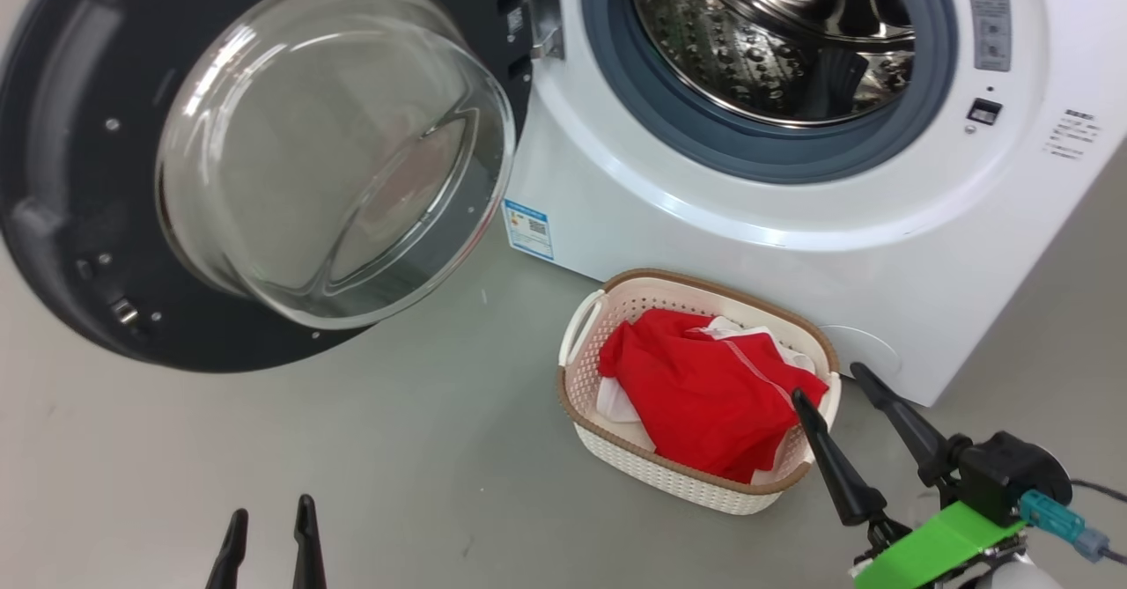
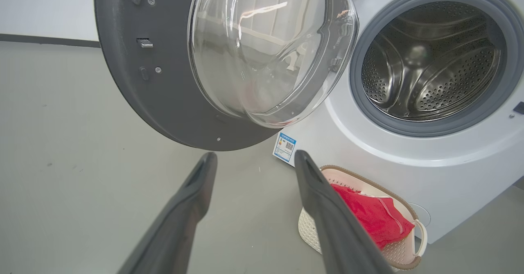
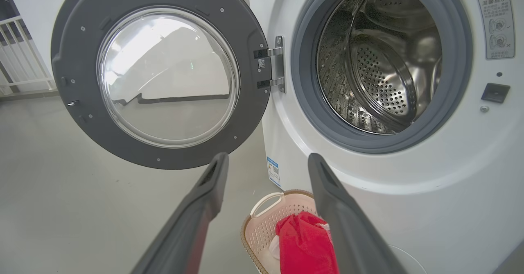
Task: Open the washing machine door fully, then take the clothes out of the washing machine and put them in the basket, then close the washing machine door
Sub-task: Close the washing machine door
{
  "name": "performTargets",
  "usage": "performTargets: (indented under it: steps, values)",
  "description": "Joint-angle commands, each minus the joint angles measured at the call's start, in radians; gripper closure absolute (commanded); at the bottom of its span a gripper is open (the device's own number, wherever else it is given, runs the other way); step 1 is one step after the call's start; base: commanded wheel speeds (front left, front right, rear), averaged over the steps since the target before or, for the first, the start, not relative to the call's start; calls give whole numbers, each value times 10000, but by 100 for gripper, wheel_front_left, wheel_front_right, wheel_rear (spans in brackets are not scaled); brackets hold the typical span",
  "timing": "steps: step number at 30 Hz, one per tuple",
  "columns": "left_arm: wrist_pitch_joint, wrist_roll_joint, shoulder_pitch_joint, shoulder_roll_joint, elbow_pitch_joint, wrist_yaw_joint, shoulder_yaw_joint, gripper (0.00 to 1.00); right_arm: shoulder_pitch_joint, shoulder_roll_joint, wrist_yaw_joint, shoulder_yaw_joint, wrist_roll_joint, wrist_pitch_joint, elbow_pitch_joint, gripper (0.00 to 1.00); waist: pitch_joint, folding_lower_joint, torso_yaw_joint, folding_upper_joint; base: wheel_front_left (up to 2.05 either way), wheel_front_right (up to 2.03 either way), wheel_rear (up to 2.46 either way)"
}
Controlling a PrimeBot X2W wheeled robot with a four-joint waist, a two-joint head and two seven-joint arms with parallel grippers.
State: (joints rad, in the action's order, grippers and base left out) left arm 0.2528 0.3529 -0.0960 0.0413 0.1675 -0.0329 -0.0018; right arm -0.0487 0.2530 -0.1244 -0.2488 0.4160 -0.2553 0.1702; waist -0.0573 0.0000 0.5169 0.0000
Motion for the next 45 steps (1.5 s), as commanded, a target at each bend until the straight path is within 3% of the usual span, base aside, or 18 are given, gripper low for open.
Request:
performTargets:
  steps: [1, 13, 15, 21, 28, 37, 41, 42, 45]
  values:
    - [90, 105, 78, 89, -302, -97, 317, 0, -352, 213, -63, -211, 150, -65, -173, 0, -13, 0, 131, 0, 0, 0, 0]
    - [90, 406, -25, 89, -823, -210, 274, 2, -593, 229, -63, -451, 294, -65, -23, 0, -15, 0, 131, 0, 0, 0, 0]
    - [90, 747, 165, 89, -1338, 39, 462, 100, -492, 147, -63, -358, 287, -65, -54, 0, -4, 0, 110, 0, 0, 0, 0]
    - [90, 713, 1446, 181, -2776, 926, 1867, 100, -209, -20, -63, -89, 183, -65, -171, 0, -33, 0, 42, 0, 0, 0, 0]
    - [90, 1742, 4490, 1446, -2802, 1512, 3748, 100, -217, 70, -63, -4, 93, -65, -237, 0, -326, 0, -322, 0, 0, 0, 0]
    - [14, 4116, 8393, 4237, 1015, 1631, 3993, 100, -625, 347, -63, -217, 66, -65, -262, 0, -886, 0, -794, 0, 0, 0, 0]
    - [-1008, 5190, 9637, 5045, 3500, 1633, 3907, 100, -798, 454, -63, -246, 71, -65, -267, 0, -1107, 0, -953, 0, 0, 0, 0]
    - [-1008, 5190, 9637, 5045, 3500, 1633, 3907, 100, -798, 454, -63, -246, 71, -65, -267, 0, -1107, 0, -953, 0, 0, 0, 0]
    - [-2374, 5914, 10450, 5511, 5349, 1628, 3932, 100, -830, 471, -63, -233, 50, -65, -280, 0, -1226, 0, -1022, 0, 0, 0, 0]
